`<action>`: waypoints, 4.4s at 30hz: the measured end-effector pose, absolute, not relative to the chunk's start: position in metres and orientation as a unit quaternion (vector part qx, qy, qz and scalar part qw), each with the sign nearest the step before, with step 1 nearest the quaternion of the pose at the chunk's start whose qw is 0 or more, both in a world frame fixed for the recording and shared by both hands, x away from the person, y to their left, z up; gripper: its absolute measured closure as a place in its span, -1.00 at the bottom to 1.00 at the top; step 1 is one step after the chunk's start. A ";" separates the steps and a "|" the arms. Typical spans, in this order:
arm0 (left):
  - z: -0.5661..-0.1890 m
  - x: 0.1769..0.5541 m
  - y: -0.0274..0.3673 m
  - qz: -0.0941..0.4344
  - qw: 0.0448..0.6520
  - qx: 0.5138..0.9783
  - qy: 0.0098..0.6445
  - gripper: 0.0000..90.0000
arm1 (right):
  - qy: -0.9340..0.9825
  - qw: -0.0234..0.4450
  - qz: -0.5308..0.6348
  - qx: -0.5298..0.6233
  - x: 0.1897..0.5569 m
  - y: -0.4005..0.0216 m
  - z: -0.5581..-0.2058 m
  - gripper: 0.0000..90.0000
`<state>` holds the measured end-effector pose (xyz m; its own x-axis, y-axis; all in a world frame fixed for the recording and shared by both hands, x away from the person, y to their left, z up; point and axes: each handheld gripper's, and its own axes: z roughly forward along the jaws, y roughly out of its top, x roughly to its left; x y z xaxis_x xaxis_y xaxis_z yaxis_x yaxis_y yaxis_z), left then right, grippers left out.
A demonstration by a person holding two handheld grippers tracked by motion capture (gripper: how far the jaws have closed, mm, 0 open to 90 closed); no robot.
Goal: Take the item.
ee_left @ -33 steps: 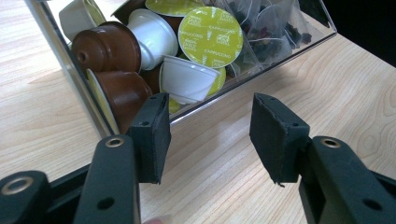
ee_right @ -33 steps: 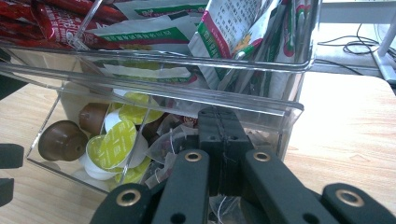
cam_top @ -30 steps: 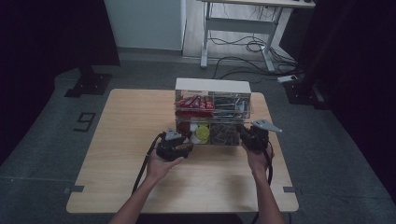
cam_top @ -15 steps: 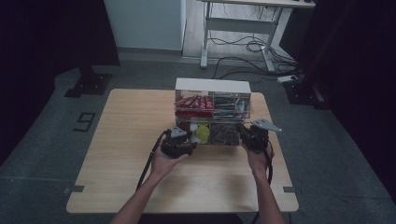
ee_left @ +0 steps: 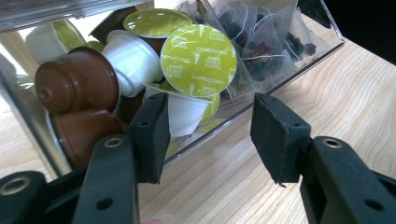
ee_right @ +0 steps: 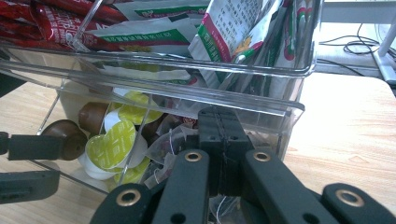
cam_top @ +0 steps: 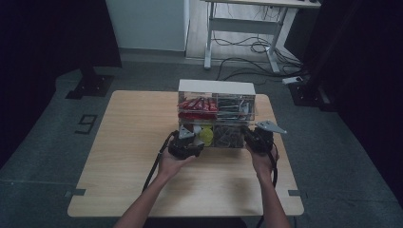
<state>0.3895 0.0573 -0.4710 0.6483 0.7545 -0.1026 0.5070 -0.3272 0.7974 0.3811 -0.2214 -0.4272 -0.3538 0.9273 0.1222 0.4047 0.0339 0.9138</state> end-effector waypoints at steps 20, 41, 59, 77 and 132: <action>-0.472 0.404 0.036 0.148 0.423 0.808 0.381 -0.02 | 0.665 0.267 0.486 0.500 0.382 -0.222 -0.427 0.98; -0.476 0.411 0.029 0.168 0.420 0.807 0.380 -0.09 | 0.666 0.266 0.485 0.500 0.384 -0.221 -0.427 0.98; -0.481 0.404 0.029 0.177 0.428 0.800 0.381 -0.15 | 0.666 0.266 0.479 0.505 0.387 -0.218 -0.427 0.98; -0.484 0.412 0.020 0.212 0.415 0.798 0.383 -0.20 | 0.667 0.265 0.481 0.504 0.387 -0.216 -0.426 0.98; -0.488 0.405 0.025 0.238 0.445 0.782 0.366 -0.14 | 0.665 0.267 0.484 0.502 0.386 -0.215 -0.427 0.98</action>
<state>0.4049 0.0251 -0.4882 0.6184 0.7845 0.0462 0.3603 -0.3353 0.8705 0.3864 -0.2153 -0.4272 -0.3525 0.9267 0.1301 0.4097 0.0278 0.9118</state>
